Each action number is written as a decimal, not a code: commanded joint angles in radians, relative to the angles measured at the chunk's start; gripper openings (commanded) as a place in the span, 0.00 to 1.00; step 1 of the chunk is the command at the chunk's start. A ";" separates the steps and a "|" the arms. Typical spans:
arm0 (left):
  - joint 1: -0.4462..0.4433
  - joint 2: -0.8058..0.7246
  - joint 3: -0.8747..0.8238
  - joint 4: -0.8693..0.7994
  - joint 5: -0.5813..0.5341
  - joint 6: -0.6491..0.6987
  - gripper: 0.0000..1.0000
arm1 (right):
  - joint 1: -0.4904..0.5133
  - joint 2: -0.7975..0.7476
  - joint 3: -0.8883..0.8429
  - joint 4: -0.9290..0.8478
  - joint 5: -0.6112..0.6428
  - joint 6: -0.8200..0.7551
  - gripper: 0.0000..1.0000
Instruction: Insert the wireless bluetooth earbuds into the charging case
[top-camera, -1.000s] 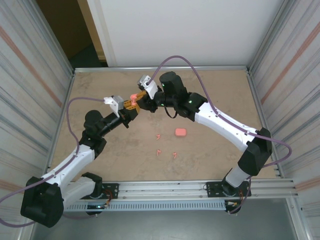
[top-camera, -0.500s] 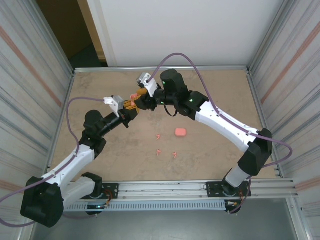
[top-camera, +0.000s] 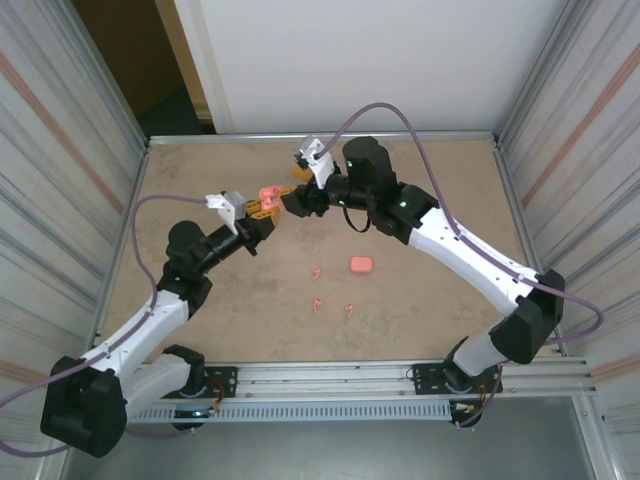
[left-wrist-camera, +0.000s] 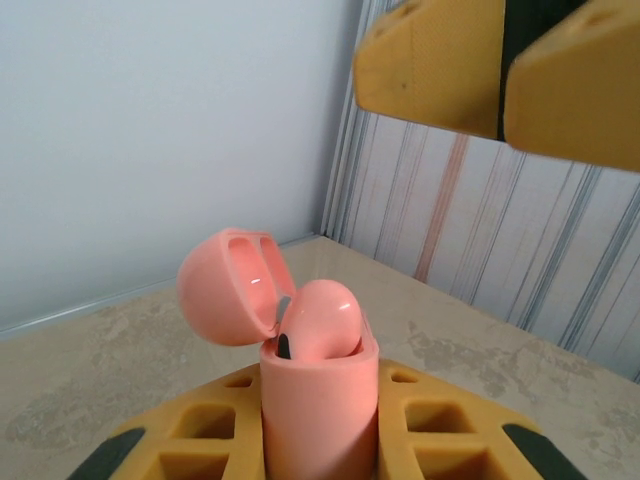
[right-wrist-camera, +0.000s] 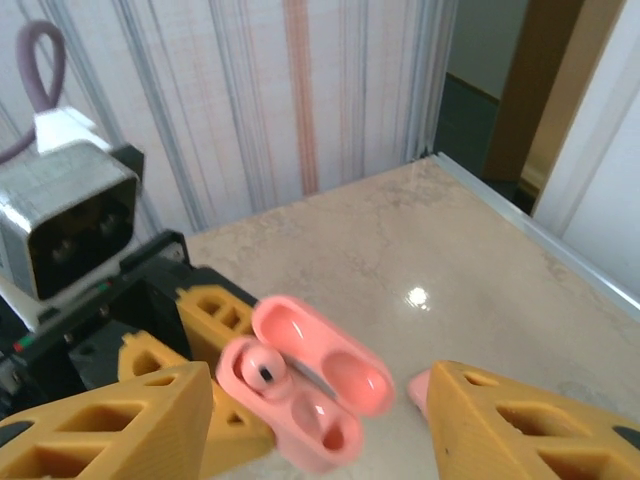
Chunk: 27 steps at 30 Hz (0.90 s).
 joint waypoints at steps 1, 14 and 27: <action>-0.003 -0.033 -0.004 0.008 -0.022 0.007 0.00 | -0.019 -0.064 -0.053 0.037 0.014 0.048 0.61; -0.003 -0.082 -0.015 0.003 -0.066 0.010 0.00 | -0.096 -0.182 -0.226 0.116 -0.063 0.184 0.99; -0.002 -0.129 -0.012 -0.002 -0.088 0.002 0.00 | -0.134 -0.236 -0.316 0.081 -0.020 0.264 0.99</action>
